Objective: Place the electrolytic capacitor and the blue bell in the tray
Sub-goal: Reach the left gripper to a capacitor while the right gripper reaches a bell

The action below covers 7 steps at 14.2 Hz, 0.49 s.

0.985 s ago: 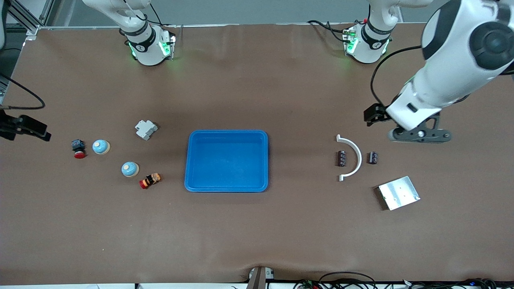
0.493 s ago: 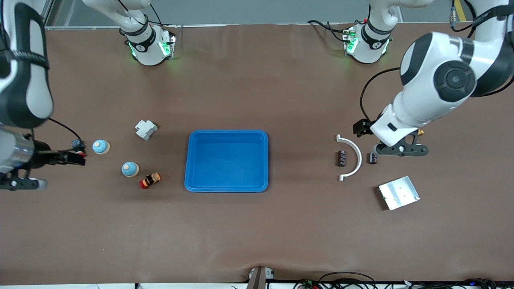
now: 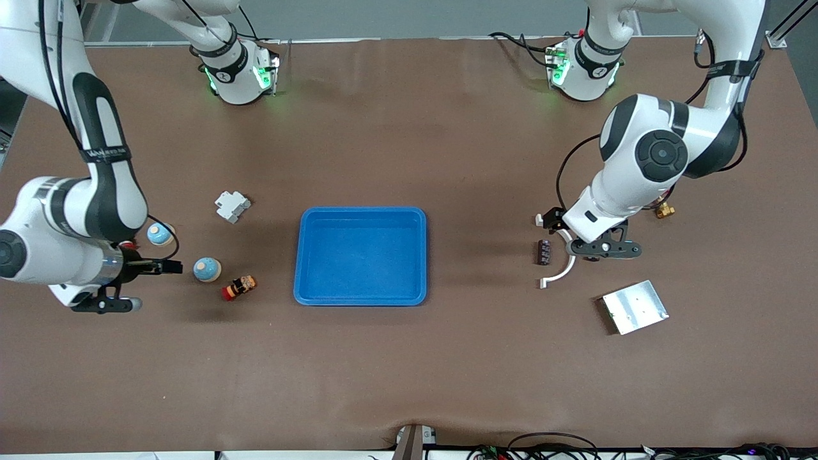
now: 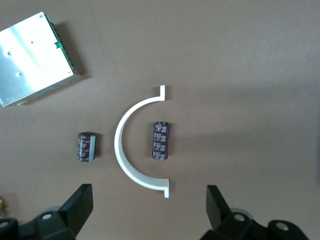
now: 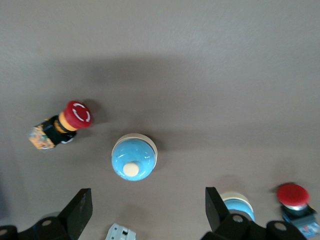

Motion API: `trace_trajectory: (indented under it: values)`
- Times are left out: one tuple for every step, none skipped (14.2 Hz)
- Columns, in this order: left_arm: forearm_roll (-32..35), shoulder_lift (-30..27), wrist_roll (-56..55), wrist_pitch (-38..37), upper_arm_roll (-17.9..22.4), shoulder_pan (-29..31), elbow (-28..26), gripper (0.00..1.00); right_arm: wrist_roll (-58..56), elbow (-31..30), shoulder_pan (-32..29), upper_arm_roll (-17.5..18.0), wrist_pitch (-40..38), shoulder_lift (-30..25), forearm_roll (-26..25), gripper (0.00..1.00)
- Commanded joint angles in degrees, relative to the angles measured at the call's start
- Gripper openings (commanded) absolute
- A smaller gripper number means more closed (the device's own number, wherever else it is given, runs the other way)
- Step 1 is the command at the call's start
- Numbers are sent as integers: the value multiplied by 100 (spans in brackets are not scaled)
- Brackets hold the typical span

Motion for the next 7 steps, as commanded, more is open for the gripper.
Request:
trace_trajectory:
  values:
    - [255,85,-129,675,-37,-33,-445,100,-123,-66,-78,62,239,309,140,100]
    - [325,164,-199,991,-37,-68,-603,100,-158,-136,-69,62,449,442,263,100]
    - [387,234,-252,1282,-37,-77,-752,100,-176,-223,-60,62,608,495,508,100]
    - [431,313,-270,1485,-37,-77,-849,100,-193,-337,-25,53,766,496,832,100]
    - [431,418,-270,1617,-37,-77,-859,100,-202,-365,-25,62,802,504,888,100]
    - [431,515,-279,1732,-37,-95,-859,100,-193,-374,71,71,829,531,906,100]
    - [431,603,-279,1863,-37,-95,-859,100,-202,-365,159,62,864,592,897,100]
